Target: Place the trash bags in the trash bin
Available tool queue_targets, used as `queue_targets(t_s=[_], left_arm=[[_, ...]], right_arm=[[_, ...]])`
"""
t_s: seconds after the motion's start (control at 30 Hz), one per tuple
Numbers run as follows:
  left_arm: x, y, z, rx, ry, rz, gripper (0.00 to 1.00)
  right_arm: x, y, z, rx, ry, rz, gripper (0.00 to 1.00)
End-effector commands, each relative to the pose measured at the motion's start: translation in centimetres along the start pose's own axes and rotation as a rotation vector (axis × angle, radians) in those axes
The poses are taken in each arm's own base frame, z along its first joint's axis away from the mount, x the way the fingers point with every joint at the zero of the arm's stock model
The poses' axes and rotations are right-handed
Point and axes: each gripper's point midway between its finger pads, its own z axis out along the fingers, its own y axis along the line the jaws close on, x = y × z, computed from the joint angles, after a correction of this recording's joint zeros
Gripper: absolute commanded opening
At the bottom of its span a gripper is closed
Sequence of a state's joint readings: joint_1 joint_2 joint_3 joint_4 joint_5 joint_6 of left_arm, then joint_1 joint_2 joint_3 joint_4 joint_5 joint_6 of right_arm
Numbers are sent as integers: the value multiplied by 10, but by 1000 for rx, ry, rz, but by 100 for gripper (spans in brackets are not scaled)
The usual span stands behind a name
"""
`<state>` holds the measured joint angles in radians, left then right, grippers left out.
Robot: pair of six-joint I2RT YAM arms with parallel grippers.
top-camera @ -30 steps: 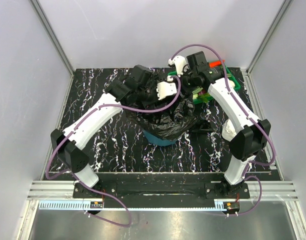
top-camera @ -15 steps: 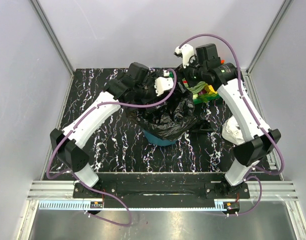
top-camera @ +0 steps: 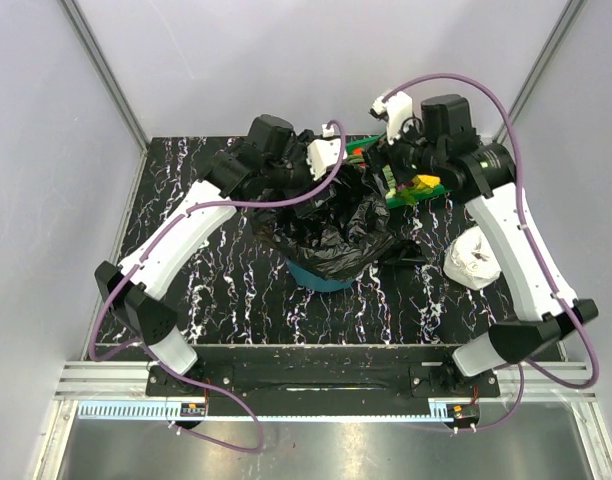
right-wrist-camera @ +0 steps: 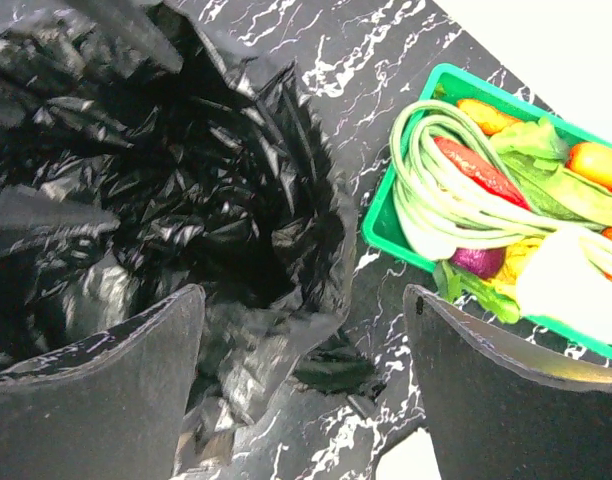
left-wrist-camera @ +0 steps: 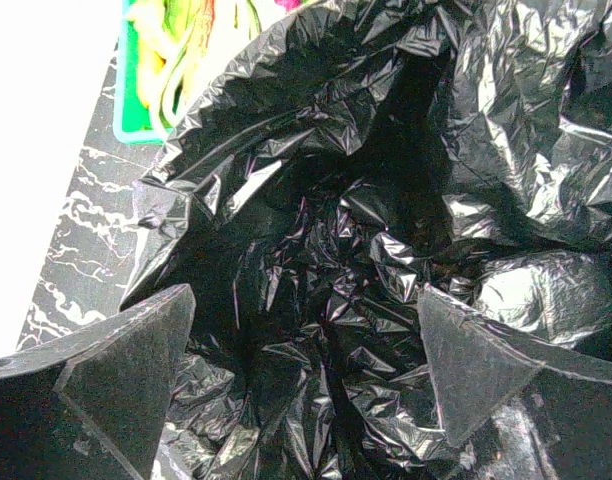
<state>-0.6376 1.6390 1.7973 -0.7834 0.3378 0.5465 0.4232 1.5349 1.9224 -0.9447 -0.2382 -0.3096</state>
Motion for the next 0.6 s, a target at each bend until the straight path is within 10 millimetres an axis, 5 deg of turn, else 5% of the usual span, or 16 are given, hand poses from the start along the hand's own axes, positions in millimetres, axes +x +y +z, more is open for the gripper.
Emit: queue_targets(t_s=[0.0, 0.33, 0.57], left_arm=[[-48, 11, -33, -56, -147, 0, 99], [-62, 24, -47, -100, -201, -67, 99], [-62, 21, -40, -72, -205, -86, 99]], right_arm=[[4, 13, -39, -20, -38, -24, 86], [50, 48, -72, -175, 31, -19, 86], [84, 73, -71, -307, 97, -10, 86]])
